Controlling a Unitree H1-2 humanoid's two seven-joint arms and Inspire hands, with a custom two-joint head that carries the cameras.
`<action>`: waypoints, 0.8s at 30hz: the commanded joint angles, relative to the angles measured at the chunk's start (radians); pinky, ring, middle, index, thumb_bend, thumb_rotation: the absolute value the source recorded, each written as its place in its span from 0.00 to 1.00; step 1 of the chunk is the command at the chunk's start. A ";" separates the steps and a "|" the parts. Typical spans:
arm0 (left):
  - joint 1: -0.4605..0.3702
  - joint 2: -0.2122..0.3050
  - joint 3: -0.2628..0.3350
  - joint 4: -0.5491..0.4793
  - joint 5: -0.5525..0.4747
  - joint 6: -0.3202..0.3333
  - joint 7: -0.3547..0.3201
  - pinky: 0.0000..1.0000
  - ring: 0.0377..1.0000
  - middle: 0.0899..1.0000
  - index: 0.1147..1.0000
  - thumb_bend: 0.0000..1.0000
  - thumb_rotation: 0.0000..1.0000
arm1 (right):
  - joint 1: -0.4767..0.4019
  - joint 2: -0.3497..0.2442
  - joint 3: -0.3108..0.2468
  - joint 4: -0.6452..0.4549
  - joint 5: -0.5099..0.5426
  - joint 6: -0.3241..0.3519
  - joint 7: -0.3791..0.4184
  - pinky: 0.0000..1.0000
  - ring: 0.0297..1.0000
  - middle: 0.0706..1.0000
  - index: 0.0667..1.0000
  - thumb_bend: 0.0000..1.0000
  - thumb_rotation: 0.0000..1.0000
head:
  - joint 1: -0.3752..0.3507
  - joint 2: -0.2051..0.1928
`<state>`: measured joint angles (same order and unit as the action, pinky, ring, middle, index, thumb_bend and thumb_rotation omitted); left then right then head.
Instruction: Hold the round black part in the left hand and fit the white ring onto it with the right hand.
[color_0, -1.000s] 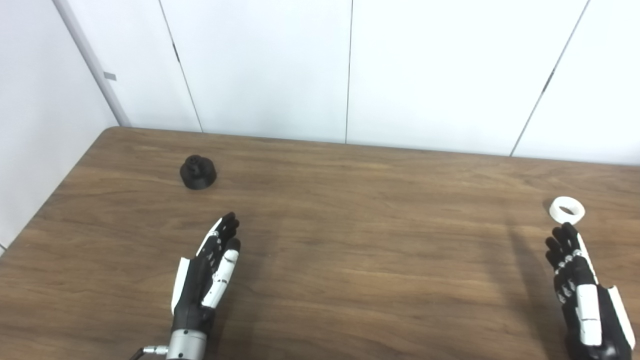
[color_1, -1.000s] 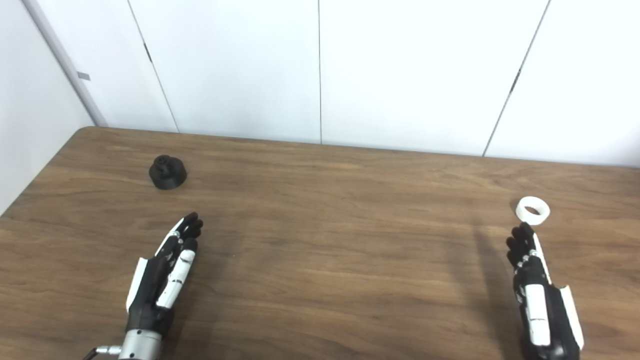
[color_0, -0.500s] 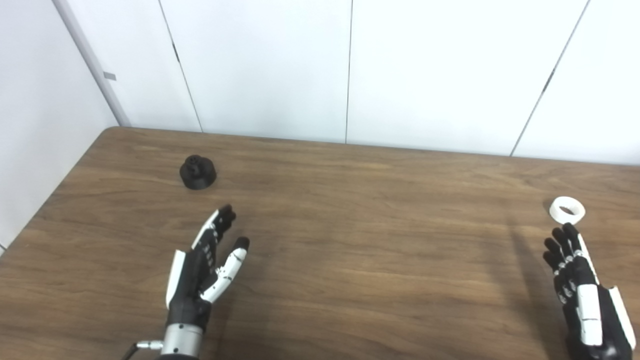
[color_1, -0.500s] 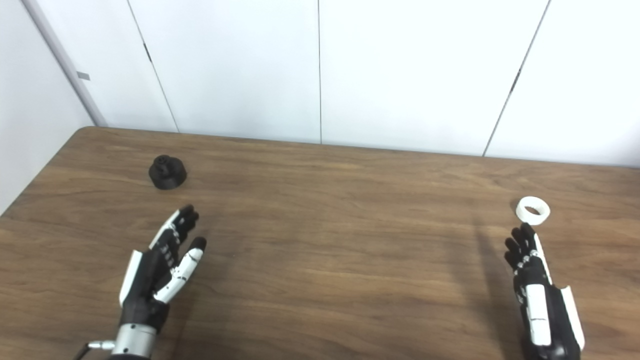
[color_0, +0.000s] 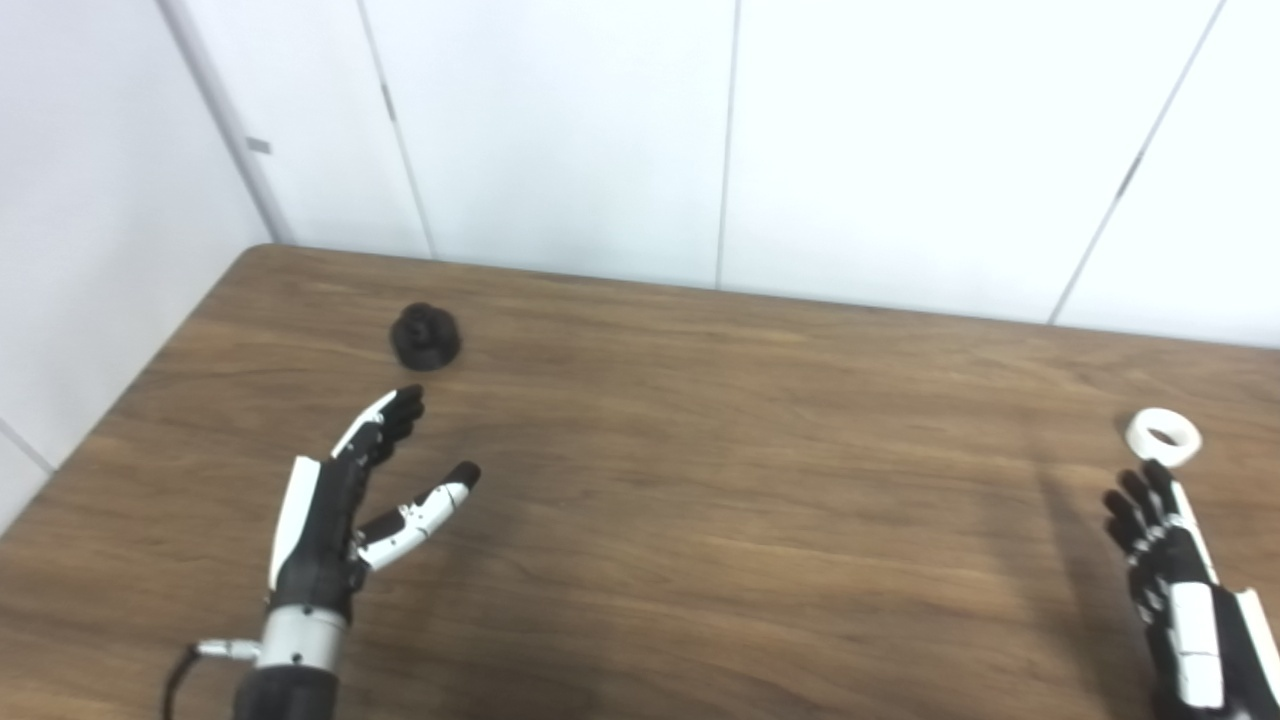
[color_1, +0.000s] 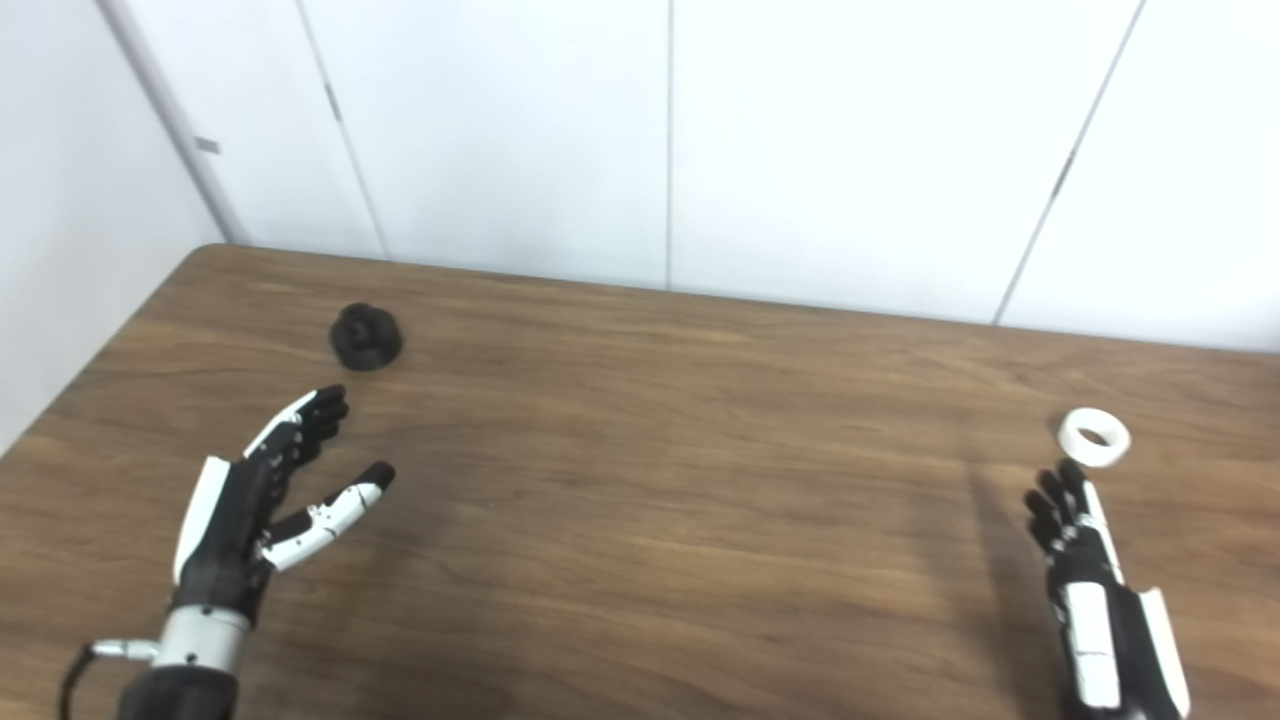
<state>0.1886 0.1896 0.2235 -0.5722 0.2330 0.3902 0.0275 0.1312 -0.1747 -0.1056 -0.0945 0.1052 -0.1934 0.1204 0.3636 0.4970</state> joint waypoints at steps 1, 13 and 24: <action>-0.059 0.037 0.009 -0.038 0.039 0.034 -0.002 0.92 0.89 0.86 0.86 0.72 0.25 | 0.051 0.016 0.010 0.089 0.021 -0.024 0.015 1.00 0.99 0.99 1.00 0.46 1.00 | 0.000 0.002; -0.180 0.168 0.060 0.056 0.283 0.079 -0.152 0.97 0.99 0.94 0.88 0.82 0.38 | 0.053 0.013 0.009 0.109 0.033 -0.056 0.020 1.00 0.98 0.98 1.00 0.46 1.00 | 0.001 0.006; -0.298 0.266 0.001 0.262 0.402 0.076 -0.124 1.00 1.00 0.95 0.85 0.86 0.41 | 0.056 0.015 0.012 0.108 0.010 -0.065 0.009 1.00 0.97 0.98 1.00 0.47 1.00 | -0.004 0.010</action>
<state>-0.0636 0.4201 0.2255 -0.3126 0.6038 0.4719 -0.1221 0.1328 -0.1798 -0.1019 -0.0870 0.1144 -0.2380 0.1337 0.3590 0.5062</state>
